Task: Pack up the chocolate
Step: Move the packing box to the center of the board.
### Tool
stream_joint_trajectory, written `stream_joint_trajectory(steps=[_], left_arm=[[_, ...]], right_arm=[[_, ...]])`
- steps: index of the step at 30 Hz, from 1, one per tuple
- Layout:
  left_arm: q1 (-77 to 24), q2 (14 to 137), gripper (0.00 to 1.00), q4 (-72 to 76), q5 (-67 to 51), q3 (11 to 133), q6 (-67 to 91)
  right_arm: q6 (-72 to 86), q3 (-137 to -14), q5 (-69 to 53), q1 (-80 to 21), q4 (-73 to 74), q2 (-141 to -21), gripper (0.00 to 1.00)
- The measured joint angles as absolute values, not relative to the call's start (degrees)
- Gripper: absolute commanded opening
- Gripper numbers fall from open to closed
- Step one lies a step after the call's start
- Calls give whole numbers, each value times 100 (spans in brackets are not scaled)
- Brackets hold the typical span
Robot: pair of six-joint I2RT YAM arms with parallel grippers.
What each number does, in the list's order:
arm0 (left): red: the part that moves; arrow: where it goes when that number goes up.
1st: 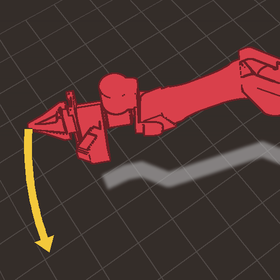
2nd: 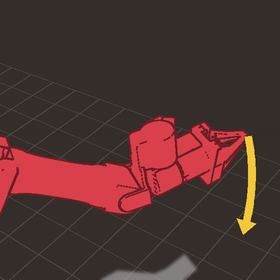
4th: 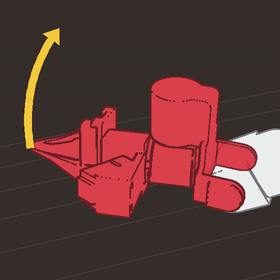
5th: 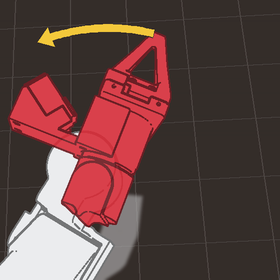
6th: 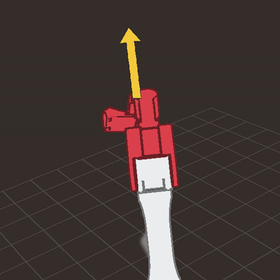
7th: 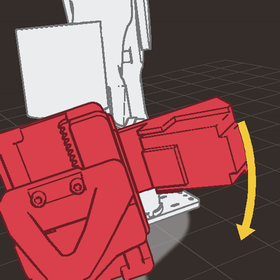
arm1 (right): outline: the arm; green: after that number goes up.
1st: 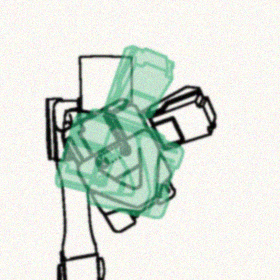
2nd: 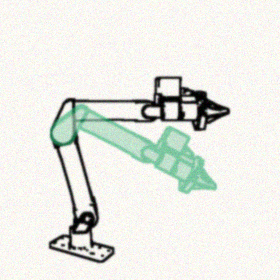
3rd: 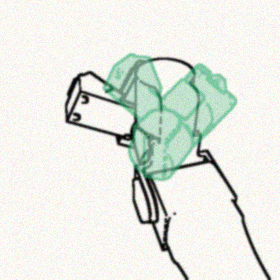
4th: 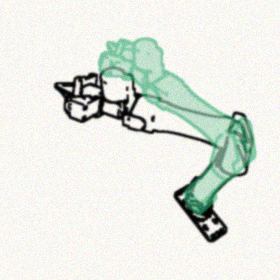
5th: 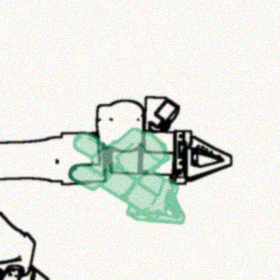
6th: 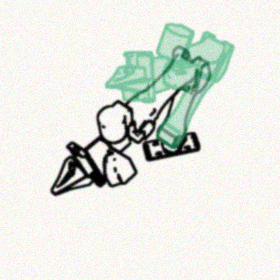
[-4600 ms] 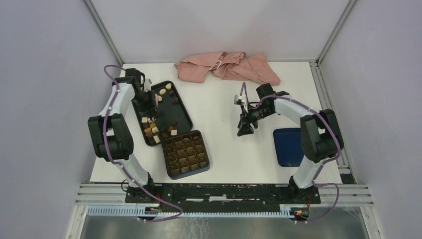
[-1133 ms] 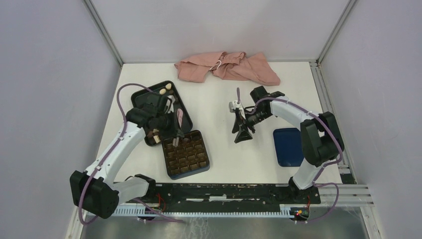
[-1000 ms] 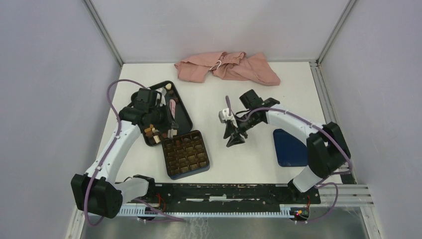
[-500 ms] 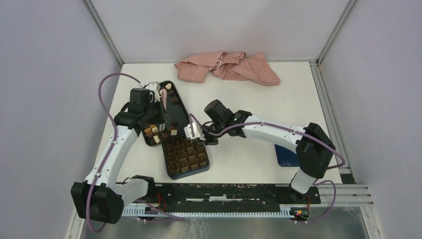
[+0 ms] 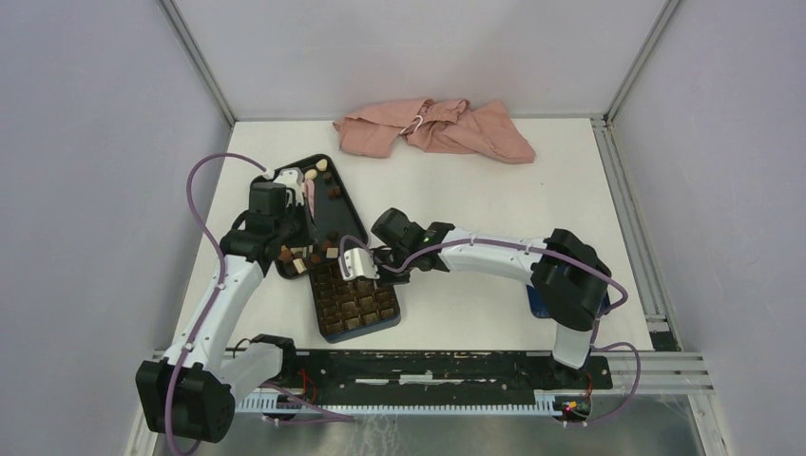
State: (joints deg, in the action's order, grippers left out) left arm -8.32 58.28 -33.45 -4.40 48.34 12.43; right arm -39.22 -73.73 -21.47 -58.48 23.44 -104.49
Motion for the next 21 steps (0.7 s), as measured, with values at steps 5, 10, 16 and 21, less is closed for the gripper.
stream_joint_trajectory(steps=[5, 10, 16, 21], left_arm=[[-832, 5828, 10, -3326, -460, 4823, 1243], [-832, 5828, 11, -3330, -482, 4818, 1245], [-832, 5828, 11, -3332, -510, 4818, 1245], [-832, 5822, 11, -3345, -617, 4818, 1245]], right_arm=[[-3927, -7373, -1887, -5887, 2346, -10508, 0], [-3929, -7373, -1516, -5874, 2318, -10508, 0], [-3929, -7373, -1186, -5808, 2316, -10508, 0], [-3938, -7373, -998, -5540, 2318, -10508, 0]])
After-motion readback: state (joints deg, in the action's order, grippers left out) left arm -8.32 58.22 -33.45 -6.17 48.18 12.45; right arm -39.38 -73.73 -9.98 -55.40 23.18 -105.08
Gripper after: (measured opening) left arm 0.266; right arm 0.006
